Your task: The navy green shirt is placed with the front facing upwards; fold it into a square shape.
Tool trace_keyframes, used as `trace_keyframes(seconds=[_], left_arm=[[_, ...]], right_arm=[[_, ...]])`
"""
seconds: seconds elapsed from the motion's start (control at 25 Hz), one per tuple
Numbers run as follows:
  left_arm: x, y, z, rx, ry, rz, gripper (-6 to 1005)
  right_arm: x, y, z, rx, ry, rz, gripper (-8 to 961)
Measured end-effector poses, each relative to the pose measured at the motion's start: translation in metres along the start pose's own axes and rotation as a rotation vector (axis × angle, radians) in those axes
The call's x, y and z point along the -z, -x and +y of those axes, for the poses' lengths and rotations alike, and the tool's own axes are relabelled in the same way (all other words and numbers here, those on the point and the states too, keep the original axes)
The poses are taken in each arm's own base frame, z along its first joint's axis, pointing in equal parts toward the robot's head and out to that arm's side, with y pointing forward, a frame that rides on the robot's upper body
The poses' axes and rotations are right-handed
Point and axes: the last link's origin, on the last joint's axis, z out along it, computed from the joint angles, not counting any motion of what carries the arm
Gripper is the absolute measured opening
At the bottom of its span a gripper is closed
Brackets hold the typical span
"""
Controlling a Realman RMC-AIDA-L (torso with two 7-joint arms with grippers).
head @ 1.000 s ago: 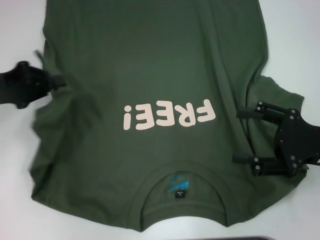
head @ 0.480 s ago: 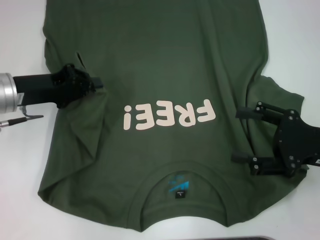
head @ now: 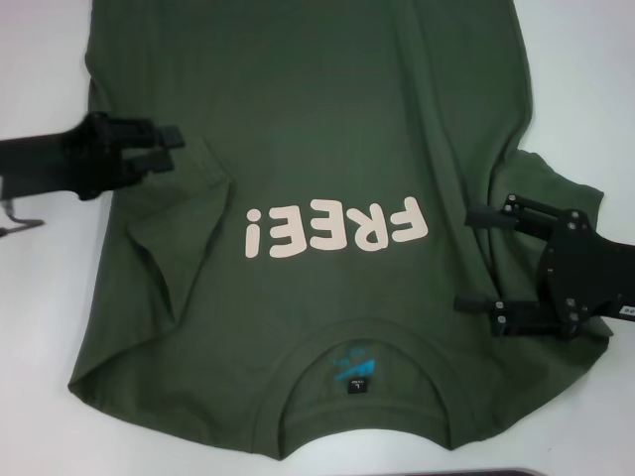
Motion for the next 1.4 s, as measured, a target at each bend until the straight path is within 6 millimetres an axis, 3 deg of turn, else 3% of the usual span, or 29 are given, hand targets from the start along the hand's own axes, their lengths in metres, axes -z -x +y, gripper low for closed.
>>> trace_keyframes(seconds=[0.16,0.4,0.6,0.84,1.04,1.4], left_arm=[[0.030,0.001,-0.004,-0.062,-0.033,-0.032,413],[0.056,0.032,-0.026,0.005,-0.080,-0.096,560],[0.041,0.044,-0.036,0.061,-0.116,-0.086,662],[0.024,0.040,-0.042,0.072,-0.188,-0.067,884],[0.014,0.038,-0.040,0.073,-0.197,-0.060,884],[-0.007,0.037,-0.016,0.047,-0.092,-0.100,884]], right_arm=[[0.000,0.000,0.000,0.001,-0.001,-0.001,927],[0.001,0.000,-0.002,0.004,-0.011,0.006,927],[0.003,0.000,-0.003,0.005,-0.021,0.009,926],[0.001,0.000,-0.004,0.003,-0.019,0.009,926],[0.003,-0.001,-0.003,0.000,-0.027,0.010,926],[0.002,-0.003,-0.005,0.004,-0.033,0.024,926]])
